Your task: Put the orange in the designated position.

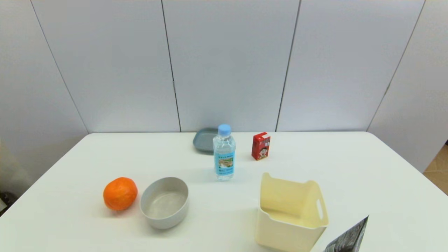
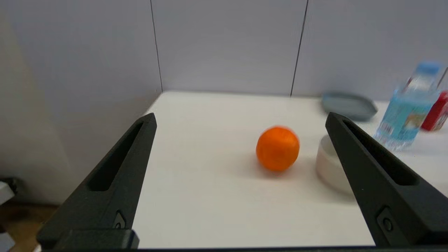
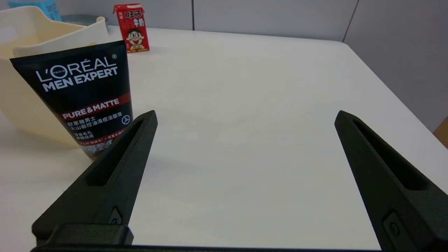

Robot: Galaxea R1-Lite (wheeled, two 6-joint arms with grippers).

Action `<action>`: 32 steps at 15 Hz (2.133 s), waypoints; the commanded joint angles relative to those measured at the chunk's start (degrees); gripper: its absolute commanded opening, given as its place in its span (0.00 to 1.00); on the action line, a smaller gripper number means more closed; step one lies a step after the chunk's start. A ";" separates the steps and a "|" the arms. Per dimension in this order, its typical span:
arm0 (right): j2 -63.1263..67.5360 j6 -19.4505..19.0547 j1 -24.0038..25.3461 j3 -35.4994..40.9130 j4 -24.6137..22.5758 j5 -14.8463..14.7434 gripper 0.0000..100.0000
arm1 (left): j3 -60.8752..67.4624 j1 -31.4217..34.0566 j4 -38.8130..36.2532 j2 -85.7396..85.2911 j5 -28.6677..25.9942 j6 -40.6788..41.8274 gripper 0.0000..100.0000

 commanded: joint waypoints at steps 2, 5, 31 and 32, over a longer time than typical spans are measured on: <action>0.00 -0.06 0.00 0.09 0.00 0.08 1.00 | 16.04 -0.07 -9.79 -1.65 -1.54 -0.15 1.00; 0.00 -0.06 0.00 0.09 0.00 -0.01 1.00 | 16.48 -0.07 -5.92 -1.56 -4.00 -0.15 1.00; 0.00 -0.15 0.00 0.09 0.00 0.08 1.00 | 16.57 -0.07 -6.01 -1.65 -3.91 -0.42 1.00; 0.00 -0.06 0.00 0.09 0.00 0.08 1.00 | 16.57 -0.07 -6.01 -1.65 -3.91 -0.42 1.00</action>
